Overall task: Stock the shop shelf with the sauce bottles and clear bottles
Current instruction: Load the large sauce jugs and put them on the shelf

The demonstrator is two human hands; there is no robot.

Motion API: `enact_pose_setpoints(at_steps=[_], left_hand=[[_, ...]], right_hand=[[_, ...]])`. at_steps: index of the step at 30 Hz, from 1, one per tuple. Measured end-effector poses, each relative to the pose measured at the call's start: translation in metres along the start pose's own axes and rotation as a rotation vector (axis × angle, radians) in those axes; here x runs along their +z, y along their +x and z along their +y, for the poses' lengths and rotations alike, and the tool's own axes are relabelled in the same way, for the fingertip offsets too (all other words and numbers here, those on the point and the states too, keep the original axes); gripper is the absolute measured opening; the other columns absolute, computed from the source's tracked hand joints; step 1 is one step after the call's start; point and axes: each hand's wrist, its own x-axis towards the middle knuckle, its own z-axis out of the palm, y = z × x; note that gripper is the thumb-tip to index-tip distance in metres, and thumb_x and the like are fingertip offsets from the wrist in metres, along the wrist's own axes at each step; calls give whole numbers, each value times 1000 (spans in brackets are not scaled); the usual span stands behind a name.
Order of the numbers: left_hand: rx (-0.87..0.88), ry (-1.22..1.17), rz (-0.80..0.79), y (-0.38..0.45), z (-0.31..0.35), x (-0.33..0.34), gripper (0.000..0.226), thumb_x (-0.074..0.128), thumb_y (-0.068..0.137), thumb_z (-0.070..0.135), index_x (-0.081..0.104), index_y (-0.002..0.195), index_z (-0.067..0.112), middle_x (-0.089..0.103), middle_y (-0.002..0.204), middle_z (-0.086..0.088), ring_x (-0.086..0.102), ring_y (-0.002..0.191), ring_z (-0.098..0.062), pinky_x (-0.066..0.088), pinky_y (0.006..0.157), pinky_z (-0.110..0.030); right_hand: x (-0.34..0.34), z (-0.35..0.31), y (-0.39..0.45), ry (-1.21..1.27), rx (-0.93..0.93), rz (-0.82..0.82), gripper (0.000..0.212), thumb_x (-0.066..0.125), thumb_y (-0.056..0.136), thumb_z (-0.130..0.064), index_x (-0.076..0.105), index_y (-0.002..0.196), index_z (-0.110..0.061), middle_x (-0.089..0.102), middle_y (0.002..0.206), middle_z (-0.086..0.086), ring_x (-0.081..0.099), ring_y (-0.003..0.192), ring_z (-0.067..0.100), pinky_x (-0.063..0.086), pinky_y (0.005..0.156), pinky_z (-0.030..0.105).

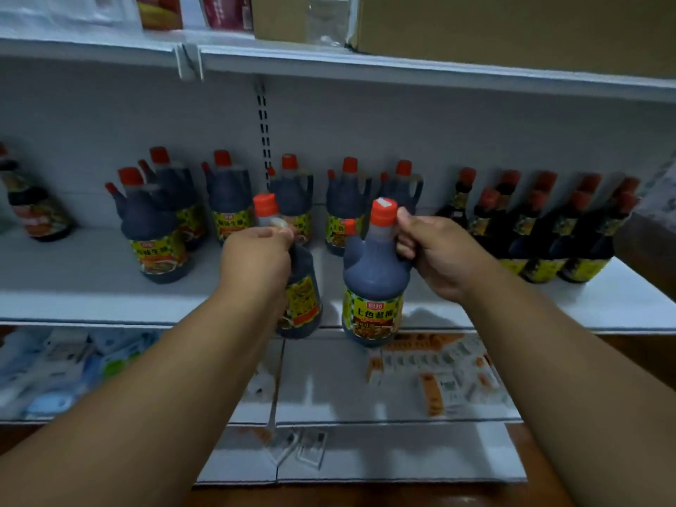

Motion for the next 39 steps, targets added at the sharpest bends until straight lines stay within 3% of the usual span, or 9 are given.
enact_pose_setpoints(at_steps=[7, 17, 23, 25, 29, 33, 36, 37, 39], left_hand=[[43, 62, 86, 39, -15, 29, 25, 65, 92, 17, 61, 67, 19, 62, 74, -4, 60, 77, -21, 53, 82, -36], [198, 286, 13, 73, -31, 43, 28, 58, 96, 22, 66, 70, 12, 62, 67, -12, 55, 60, -17, 40, 55, -24], [264, 438, -86, 84, -35, 52, 26, 59, 93, 20, 66, 70, 14, 61, 62, -7, 57, 63, -23, 40, 53, -26], [257, 458, -109, 84, -37, 53, 31, 59, 93, 23, 61, 63, 18, 55, 55, 0, 53, 58, -19, 33, 50, -23], [291, 478, -144, 90, -35, 44, 20, 68, 88, 29, 73, 74, 15, 65, 66, -5, 64, 71, -22, 48, 63, -29], [268, 353, -118, 95, -44, 23, 15, 73, 83, 32, 78, 93, 21, 74, 81, 3, 70, 82, -16, 57, 81, -41], [225, 273, -176, 98, -51, 18, 4, 74, 82, 28, 76, 83, 32, 75, 82, 7, 72, 83, -15, 58, 83, -44], [216, 255, -188, 99, -52, 17, 7, 74, 82, 25, 75, 80, 31, 75, 80, 7, 72, 82, -16, 58, 83, -43], [211, 231, -179, 101, -56, 14, 9, 74, 82, 18, 72, 79, 27, 73, 78, 5, 70, 80, -15, 58, 81, -40]], right_hand=[[8, 23, 58, 229, 73, 135, 38, 52, 100, -21, 42, 64, -18, 29, 47, -3, 27, 42, 7, 25, 45, 21], [20, 29, 92, 246, 133, 292, 42, 55, 97, -11, 44, 57, -19, 42, 34, -10, 39, 32, 1, 31, 42, 17], [15, 39, 106, 257, 134, 393, 49, 62, 90, -12, 40, 49, -25, 33, 37, -9, 29, 37, 4, 23, 47, 23], [15, 40, 106, 203, 120, 388, 47, 62, 89, -14, 38, 50, -25, 32, 38, -8, 29, 38, 5, 25, 46, 23], [13, 40, 111, -225, 166, 396, 49, 58, 84, -41, 50, 40, -20, 48, 45, -2, 48, 55, 21, 37, 61, 38], [11, 45, 101, -576, 8, 509, 37, 46, 101, -42, 53, 77, -14, 54, 68, 2, 56, 74, 27, 34, 65, 32], [23, 64, 80, -490, -93, 546, 22, 52, 98, -39, 52, 90, -19, 57, 80, 1, 57, 82, 25, 35, 68, 28], [28, 74, 73, -485, -82, 529, 26, 58, 94, -44, 54, 101, -18, 61, 91, 3, 59, 89, 23, 39, 72, 28], [35, 91, 63, -519, -48, 476, 64, 70, 77, -57, 50, 122, -17, 62, 114, 6, 61, 101, 22, 49, 82, 33]])
